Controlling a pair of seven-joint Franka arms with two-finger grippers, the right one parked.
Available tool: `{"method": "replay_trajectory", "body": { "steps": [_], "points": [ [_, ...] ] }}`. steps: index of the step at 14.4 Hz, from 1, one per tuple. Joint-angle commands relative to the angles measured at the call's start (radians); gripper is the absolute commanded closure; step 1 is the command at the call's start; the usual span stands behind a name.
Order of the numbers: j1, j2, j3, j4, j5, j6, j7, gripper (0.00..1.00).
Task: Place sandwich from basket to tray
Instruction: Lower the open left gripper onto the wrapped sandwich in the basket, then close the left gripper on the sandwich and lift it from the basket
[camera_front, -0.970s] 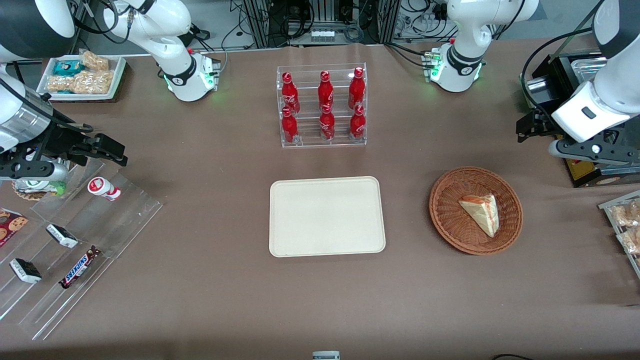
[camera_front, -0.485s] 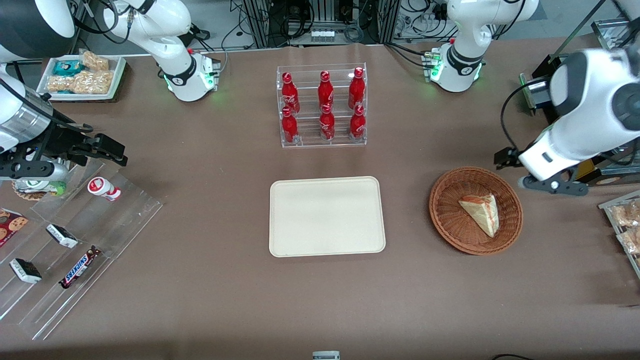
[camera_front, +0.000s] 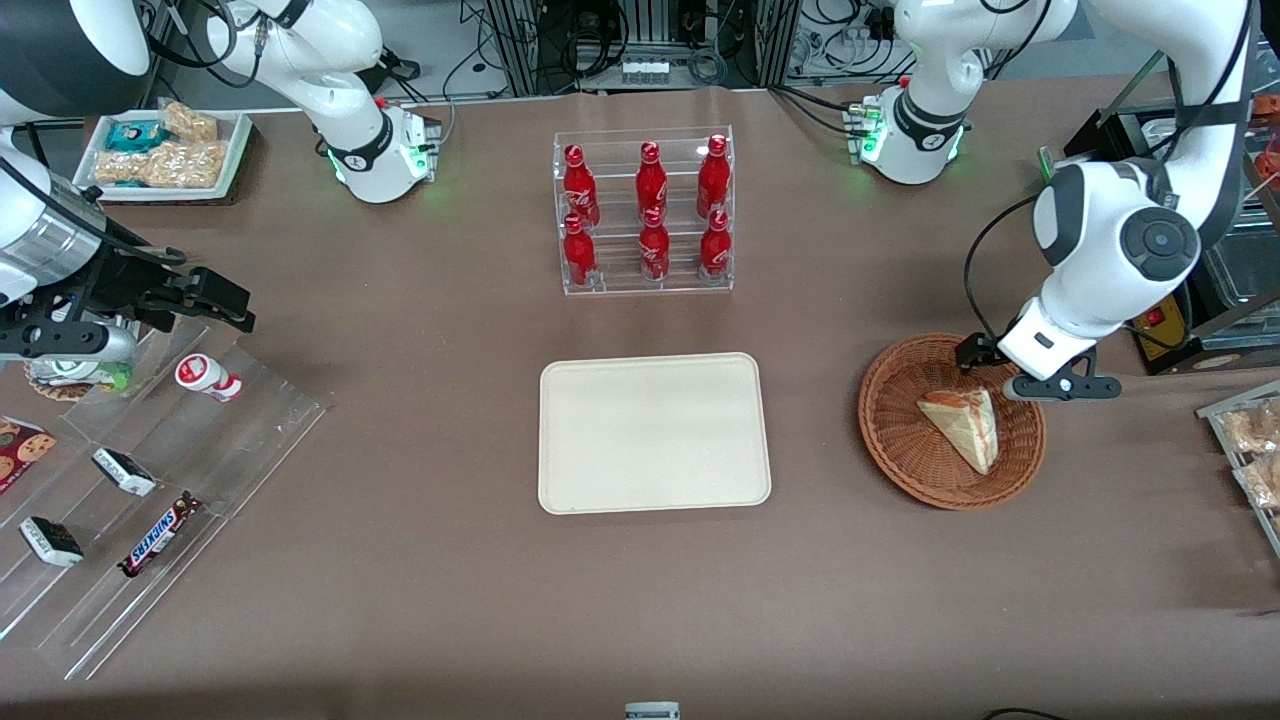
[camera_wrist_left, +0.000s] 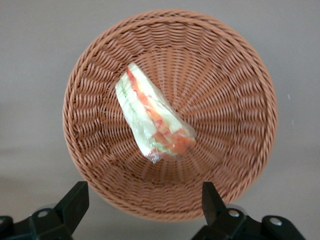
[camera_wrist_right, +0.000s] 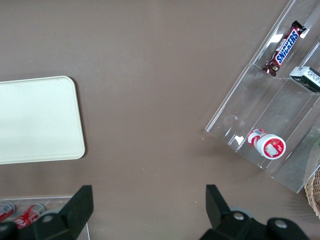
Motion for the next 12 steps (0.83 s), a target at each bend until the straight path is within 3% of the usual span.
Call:
{"method": "replay_trajectory", "body": {
  "steps": [1,5,9,10,11,12],
  "points": [
    [0.005,0.017,-0.004,-0.007,0.0,0.07,-0.22,0.0],
    [0.004,0.104,-0.004,0.008,-0.002,0.185,-0.576,0.0],
    [0.005,0.182,-0.004,0.034,-0.005,0.193,-0.617,0.0],
    [0.005,0.204,-0.004,0.043,-0.003,0.194,-0.615,0.04],
    [0.004,0.218,-0.004,0.046,-0.005,0.194,-0.618,0.27],
    [0.004,0.221,-0.004,0.048,-0.003,0.193,-0.617,0.59]
  ]
}}
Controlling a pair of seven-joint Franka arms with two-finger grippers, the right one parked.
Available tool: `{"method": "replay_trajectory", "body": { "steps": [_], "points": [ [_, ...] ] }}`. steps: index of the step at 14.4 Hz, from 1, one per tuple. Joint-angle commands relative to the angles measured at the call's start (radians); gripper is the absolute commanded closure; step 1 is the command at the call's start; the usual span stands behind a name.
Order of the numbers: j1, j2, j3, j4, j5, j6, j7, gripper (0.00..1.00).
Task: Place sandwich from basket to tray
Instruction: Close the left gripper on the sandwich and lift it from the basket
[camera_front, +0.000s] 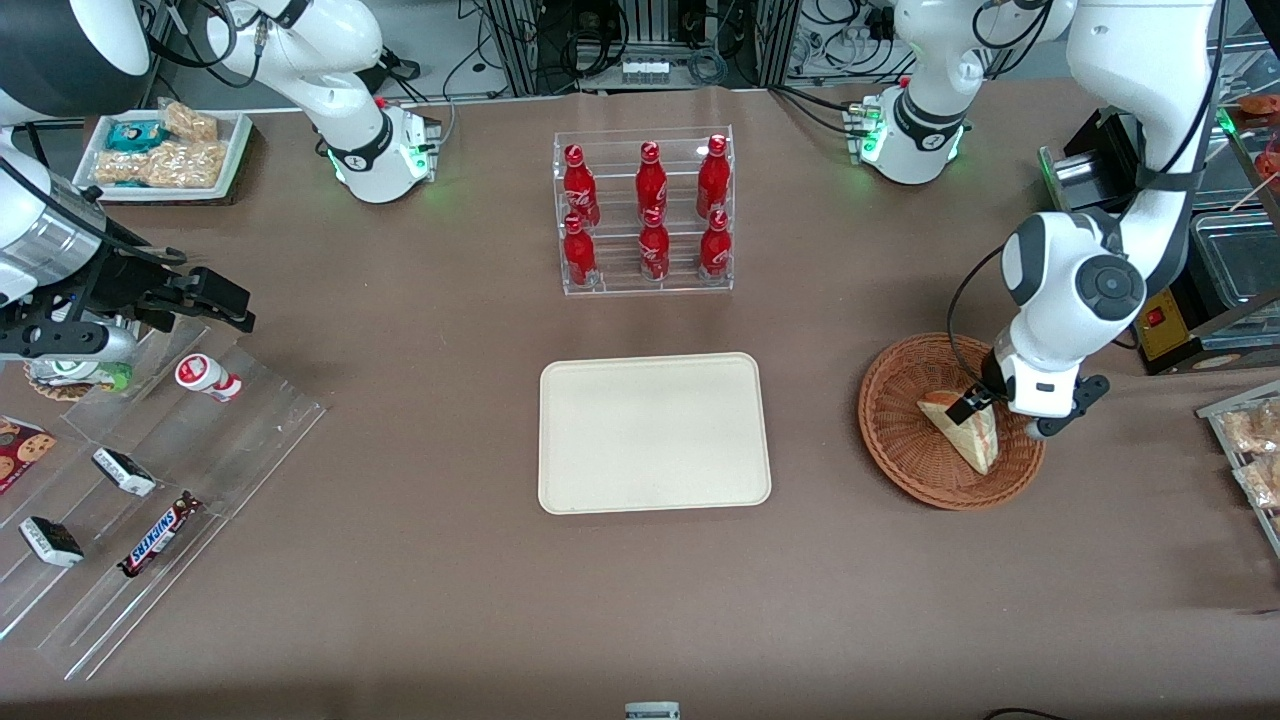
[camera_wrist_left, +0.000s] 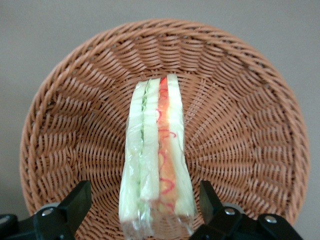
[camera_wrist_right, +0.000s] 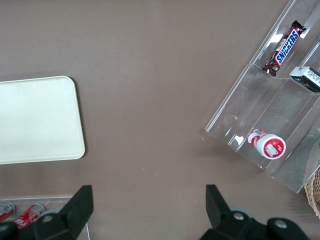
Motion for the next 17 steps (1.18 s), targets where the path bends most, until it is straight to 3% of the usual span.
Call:
{"method": "replay_trajectory", "body": {
  "steps": [1,3,7,12,17],
  "points": [
    [0.004,0.024,-0.004,0.032,-0.003,0.0,-0.014,0.87],
    [0.002,0.023,-0.005,0.066,0.001,-0.027,-0.008,0.95],
    [-0.018,0.032,-0.016,0.269,0.0,-0.306,-0.003,0.95],
    [-0.203,0.063,-0.019,0.365,-0.005,-0.365,-0.017,0.95],
    [-0.431,0.233,-0.019,0.564,-0.002,-0.365,-0.017,0.93]
  ]
}}
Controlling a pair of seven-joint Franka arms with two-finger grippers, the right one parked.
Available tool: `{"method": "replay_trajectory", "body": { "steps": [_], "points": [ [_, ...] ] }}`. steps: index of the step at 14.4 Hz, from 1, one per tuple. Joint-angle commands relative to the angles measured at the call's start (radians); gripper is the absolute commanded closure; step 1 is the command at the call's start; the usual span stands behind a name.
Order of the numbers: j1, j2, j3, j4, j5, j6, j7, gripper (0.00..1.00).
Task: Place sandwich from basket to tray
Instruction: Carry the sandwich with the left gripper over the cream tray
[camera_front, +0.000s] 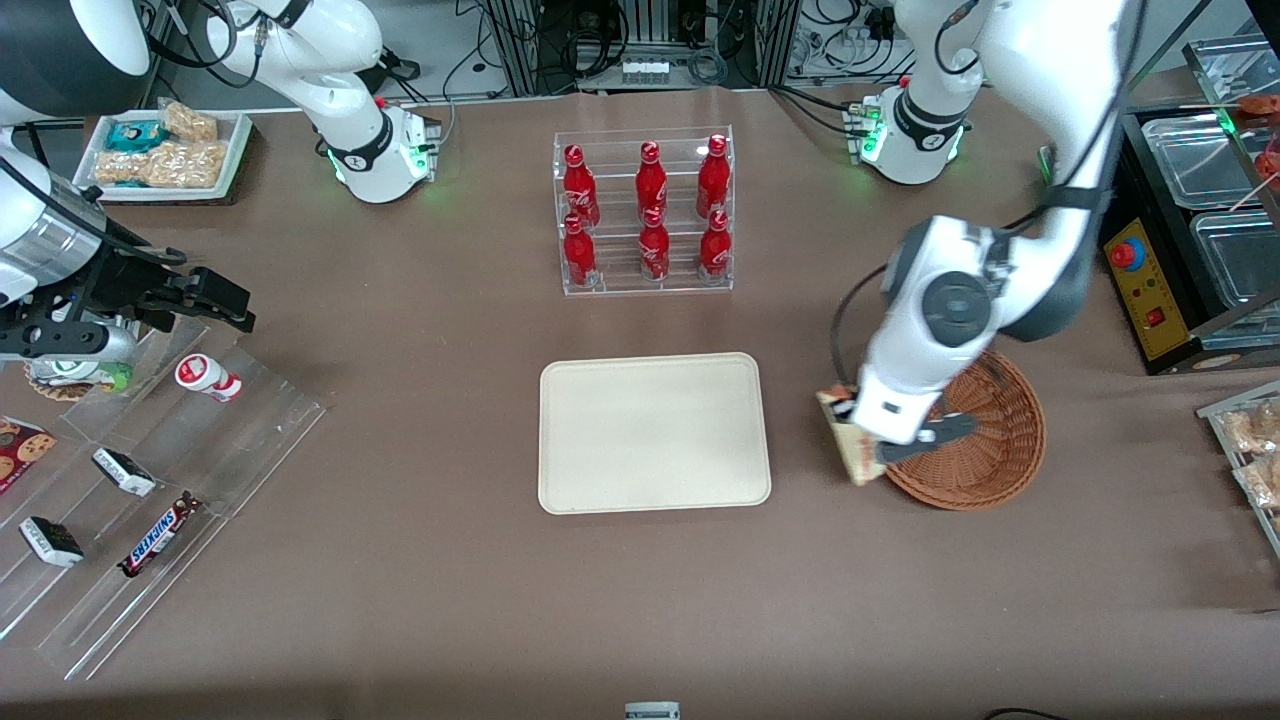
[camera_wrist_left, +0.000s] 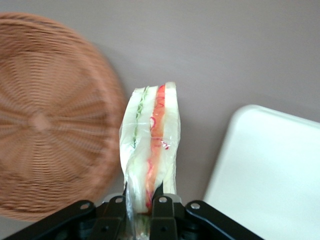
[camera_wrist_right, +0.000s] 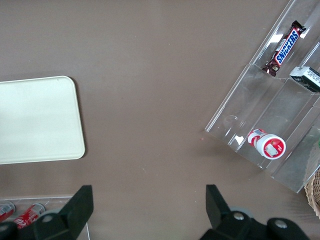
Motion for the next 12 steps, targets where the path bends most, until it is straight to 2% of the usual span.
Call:
{"method": "replay_trajectory", "body": {
  "steps": [1,4,7,12],
  "points": [
    [-0.118,0.147,0.014,0.177,-0.003,-0.012,-0.004,0.93],
    [-0.226,0.24,0.019,0.287,0.0,0.005,-0.033,0.92],
    [-0.31,0.286,0.023,0.317,0.006,0.078,-0.083,0.91],
    [-0.375,0.375,0.022,0.381,0.136,0.097,-0.199,0.9]
  ]
}}
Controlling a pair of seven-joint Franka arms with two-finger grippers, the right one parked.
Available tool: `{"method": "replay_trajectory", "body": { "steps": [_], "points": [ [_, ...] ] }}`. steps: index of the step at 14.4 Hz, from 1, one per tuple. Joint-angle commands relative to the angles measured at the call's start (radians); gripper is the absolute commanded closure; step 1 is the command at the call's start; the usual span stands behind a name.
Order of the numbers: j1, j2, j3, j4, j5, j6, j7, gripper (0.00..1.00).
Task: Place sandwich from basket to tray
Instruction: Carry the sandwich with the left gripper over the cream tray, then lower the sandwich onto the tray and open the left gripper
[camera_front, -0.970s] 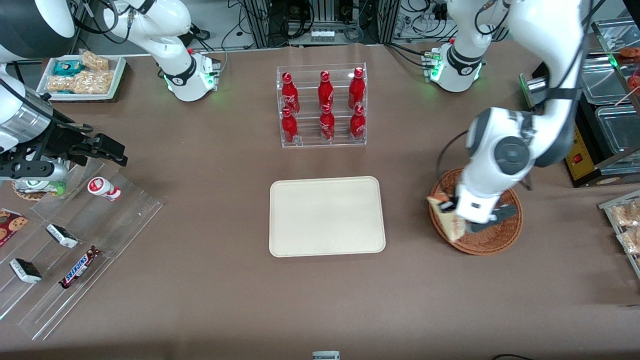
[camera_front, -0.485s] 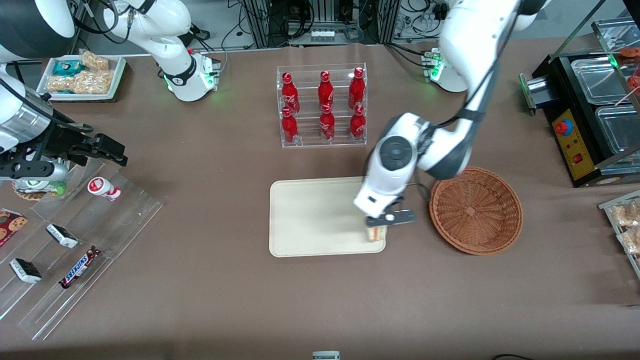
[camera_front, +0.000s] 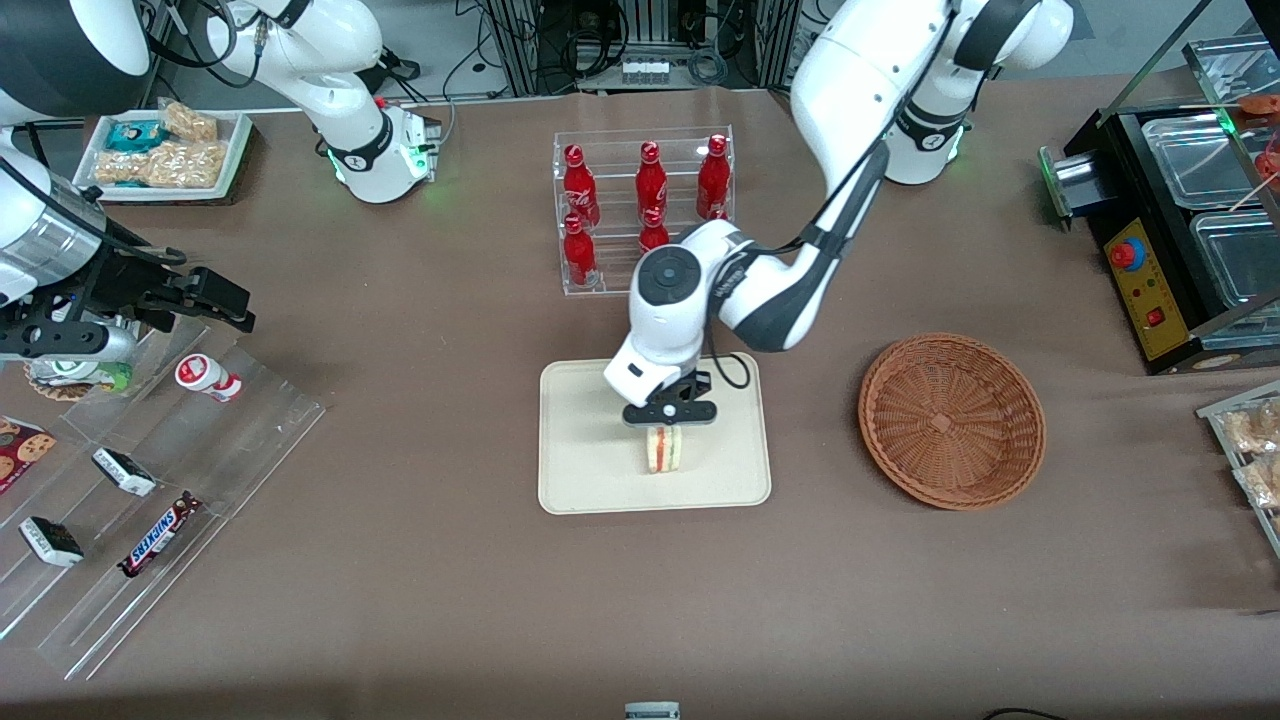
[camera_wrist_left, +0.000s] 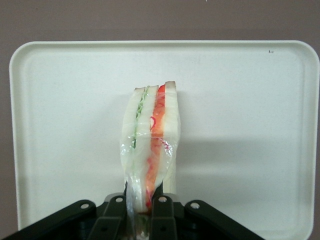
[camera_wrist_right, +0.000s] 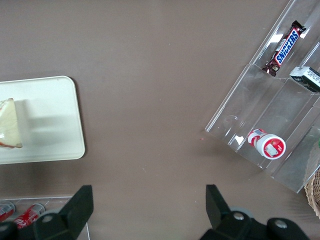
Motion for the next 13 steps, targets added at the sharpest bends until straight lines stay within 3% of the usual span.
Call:
{"method": "replay_trajectory", "body": {
  "steps": [1,3,4,5,6,9,13],
  "points": [
    [-0.023,0.049,0.016,0.054,0.053,0.011,-0.038,0.9],
    [-0.023,0.062,0.016,0.049,0.054,0.035,-0.04,0.86],
    [-0.023,0.064,0.015,0.046,0.053,0.042,-0.049,0.78],
    [-0.021,0.063,0.015,0.043,0.053,0.042,-0.078,0.58],
    [-0.018,0.052,0.015,0.043,0.053,0.042,-0.081,0.01],
    [-0.014,-0.038,0.015,0.037,0.041,0.007,-0.095,0.0],
    [0.022,-0.189,0.015,0.035,0.039,-0.189,-0.026,0.0]
  ]
}}
